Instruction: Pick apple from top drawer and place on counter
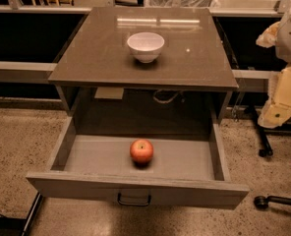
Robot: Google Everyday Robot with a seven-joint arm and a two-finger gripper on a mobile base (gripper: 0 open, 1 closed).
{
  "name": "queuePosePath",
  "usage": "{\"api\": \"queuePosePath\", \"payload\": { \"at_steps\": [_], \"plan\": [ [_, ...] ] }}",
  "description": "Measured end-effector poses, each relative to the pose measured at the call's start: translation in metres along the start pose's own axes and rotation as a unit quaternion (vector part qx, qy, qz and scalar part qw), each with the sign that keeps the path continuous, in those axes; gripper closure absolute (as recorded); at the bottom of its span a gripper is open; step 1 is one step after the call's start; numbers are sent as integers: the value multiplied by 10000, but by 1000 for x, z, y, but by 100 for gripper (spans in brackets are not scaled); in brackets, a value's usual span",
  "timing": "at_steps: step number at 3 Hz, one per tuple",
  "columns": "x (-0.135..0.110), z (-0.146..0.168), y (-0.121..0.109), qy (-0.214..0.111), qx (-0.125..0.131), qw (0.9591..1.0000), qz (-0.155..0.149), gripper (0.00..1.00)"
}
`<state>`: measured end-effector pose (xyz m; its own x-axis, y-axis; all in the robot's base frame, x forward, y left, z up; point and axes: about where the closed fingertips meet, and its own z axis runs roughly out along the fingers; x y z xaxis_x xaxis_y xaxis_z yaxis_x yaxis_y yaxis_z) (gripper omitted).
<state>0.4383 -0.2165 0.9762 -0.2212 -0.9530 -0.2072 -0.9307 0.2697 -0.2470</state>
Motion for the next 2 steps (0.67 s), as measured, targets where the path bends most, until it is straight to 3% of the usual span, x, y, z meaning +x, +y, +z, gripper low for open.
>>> {"api": "queuePosePath", "payload": {
  "at_steps": [1,2],
  "plan": [
    [-2,0,-1,-28,72,10000,-7,0],
    [-31,66,18,-563,-457,9974,-7,0]
  ]
}}
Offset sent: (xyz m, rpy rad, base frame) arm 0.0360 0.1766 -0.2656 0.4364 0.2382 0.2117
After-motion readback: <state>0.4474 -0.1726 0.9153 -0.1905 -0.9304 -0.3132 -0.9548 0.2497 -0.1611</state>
